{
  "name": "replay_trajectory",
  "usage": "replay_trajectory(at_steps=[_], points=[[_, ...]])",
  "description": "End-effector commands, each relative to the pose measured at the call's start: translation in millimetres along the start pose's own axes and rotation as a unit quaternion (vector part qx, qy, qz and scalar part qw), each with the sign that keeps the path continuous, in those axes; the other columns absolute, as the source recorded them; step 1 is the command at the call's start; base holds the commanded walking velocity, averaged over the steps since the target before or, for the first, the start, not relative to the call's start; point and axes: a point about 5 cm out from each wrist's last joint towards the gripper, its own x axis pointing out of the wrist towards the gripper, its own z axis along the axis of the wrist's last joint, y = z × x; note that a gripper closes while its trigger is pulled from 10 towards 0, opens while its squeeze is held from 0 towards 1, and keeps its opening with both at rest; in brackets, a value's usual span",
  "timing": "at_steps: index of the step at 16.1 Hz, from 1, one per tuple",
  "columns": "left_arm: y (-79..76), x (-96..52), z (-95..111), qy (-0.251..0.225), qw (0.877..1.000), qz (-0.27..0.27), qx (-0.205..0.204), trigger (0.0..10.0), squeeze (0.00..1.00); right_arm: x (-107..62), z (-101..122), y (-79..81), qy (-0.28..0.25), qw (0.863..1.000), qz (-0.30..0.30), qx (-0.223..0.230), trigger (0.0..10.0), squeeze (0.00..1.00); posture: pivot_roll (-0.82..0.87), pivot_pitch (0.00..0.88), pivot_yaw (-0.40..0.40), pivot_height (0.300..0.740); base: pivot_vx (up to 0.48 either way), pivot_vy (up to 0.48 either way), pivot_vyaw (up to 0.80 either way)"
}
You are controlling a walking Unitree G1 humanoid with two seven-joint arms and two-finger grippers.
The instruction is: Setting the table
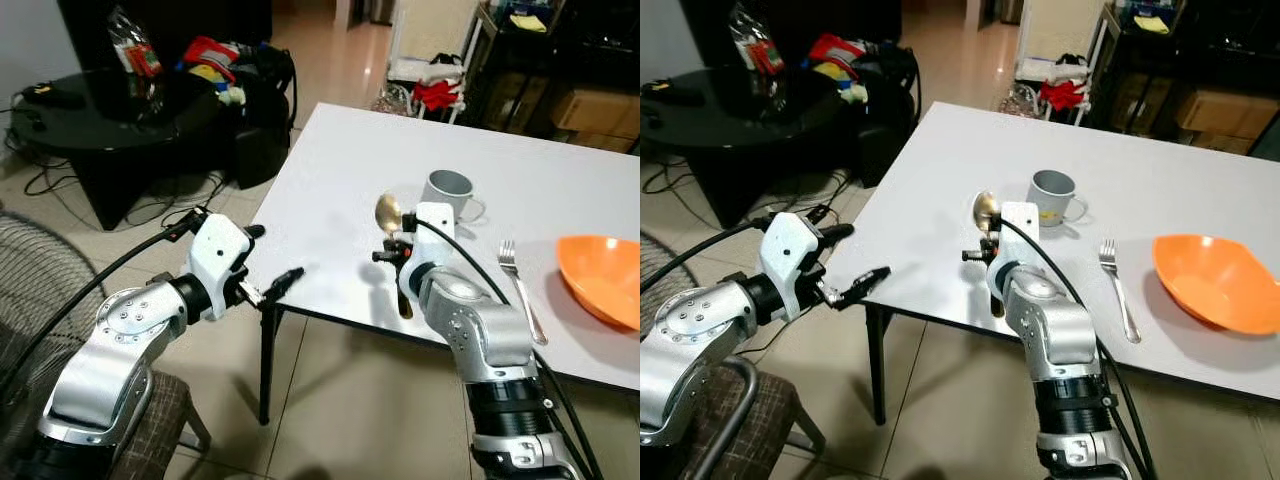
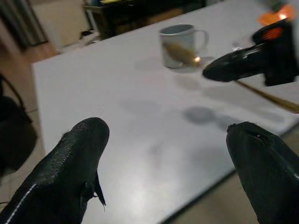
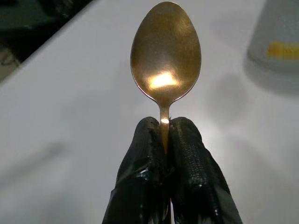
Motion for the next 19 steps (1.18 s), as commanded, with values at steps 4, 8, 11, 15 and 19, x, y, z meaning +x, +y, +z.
replay_trajectory(at_steps=[4,8,11,15,19], points=[[-6.4,-2.8,2,0.008,0.998,-0.063,-0.002,10.0,0.00,23.8,2,-4.9,0.016,0.997,-0.033,0.074,10.0,0.00,0.07,0.000,-0.044,0.740,0.000,0.000,0.00],[-6.8,-4.2,5,0.009,0.997,-0.074,0.000,10.0,0.00,42.4,-5,7.0,0.030,0.994,-0.038,0.099,10.0,0.00,0.08,0.000,-0.043,0.740,0.000,0.000,0.00],[-5.7,-6.0,6,0.010,0.997,-0.078,0.001,10.0,0.00,48.9,-1,12.3,0.024,0.994,-0.039,0.098,10.0,0.00,0.09,0.000,-0.037,0.740,0.000,0.000,0.00],[-6.2,-9.4,7,0.016,0.996,-0.089,0.004,10.0,0.00,58.1,-1,21.1,0.028,0.993,-0.046,0.105,10.0,0.00,0.10,0.000,-0.032,0.740,0.000,0.000,0.00],[-9.4,-11.5,7,0.017,0.995,-0.103,-0.001,10.0,0.00,60.8,-3,20.6,0.029,0.993,-0.060,0.100,10.0,0.00,0.10,0.000,-0.035,0.740,0.000,0.000,0.00]])
